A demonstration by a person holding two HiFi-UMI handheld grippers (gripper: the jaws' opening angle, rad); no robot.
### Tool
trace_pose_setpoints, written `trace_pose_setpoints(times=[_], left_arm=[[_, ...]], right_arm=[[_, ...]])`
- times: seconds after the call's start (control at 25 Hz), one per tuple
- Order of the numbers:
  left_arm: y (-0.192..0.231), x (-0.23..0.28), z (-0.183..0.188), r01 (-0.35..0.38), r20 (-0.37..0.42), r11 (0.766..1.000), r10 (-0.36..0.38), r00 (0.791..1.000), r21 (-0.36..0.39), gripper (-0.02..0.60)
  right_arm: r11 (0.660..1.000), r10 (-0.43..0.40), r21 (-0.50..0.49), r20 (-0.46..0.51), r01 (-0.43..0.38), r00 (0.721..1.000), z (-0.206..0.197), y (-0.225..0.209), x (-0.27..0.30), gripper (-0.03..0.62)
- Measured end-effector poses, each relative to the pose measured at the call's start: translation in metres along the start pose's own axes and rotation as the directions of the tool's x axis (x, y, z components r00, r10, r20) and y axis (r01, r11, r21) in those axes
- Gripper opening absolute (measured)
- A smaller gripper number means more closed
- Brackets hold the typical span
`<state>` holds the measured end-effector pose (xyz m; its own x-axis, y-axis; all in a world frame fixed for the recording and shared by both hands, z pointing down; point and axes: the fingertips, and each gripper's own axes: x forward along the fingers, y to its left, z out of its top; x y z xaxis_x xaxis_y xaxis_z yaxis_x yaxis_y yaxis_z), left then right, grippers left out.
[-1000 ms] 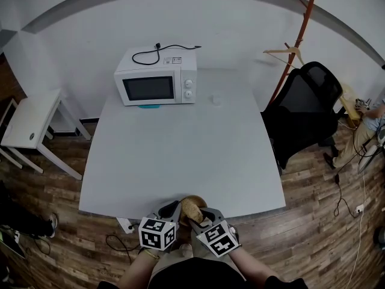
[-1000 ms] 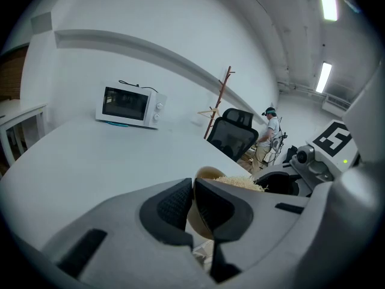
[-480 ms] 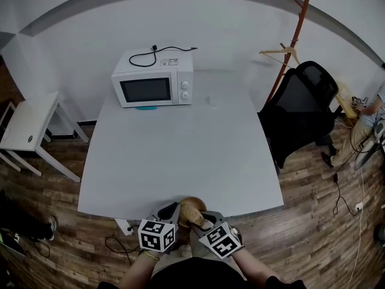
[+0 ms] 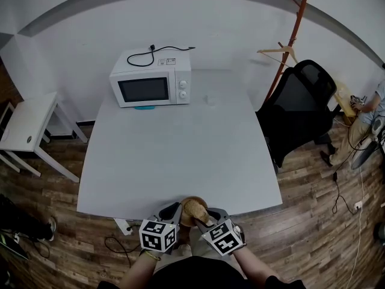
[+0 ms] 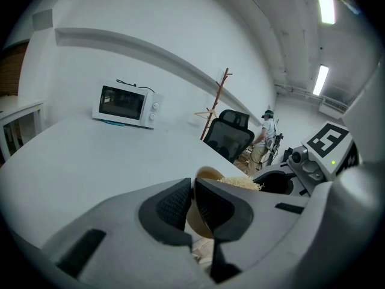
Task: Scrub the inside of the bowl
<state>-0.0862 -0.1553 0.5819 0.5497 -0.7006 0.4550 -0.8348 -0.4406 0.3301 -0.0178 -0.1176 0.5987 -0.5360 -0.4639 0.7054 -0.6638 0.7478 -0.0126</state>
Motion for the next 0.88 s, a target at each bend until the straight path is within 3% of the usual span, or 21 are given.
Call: trace_pose_setpoints(times=[0.4,0.88], left_arm=[[-0.004,0.001,0.0,0.019,-0.003,1.0,-0.019,1.0,0.0,0.032],[0.004,0.006,0.002,0.009,-0.004,1.0,-0.009,1.0,-0.008,0.032]], right_arm=[[1.0,-0.018,-0.007,0.022,0.018,1.0,0.013,0.001,0.001,0.176],[0.999,0.048,-0.02,0.012,-0.048,0.999,0.013,0.019,0.008,0.175]])
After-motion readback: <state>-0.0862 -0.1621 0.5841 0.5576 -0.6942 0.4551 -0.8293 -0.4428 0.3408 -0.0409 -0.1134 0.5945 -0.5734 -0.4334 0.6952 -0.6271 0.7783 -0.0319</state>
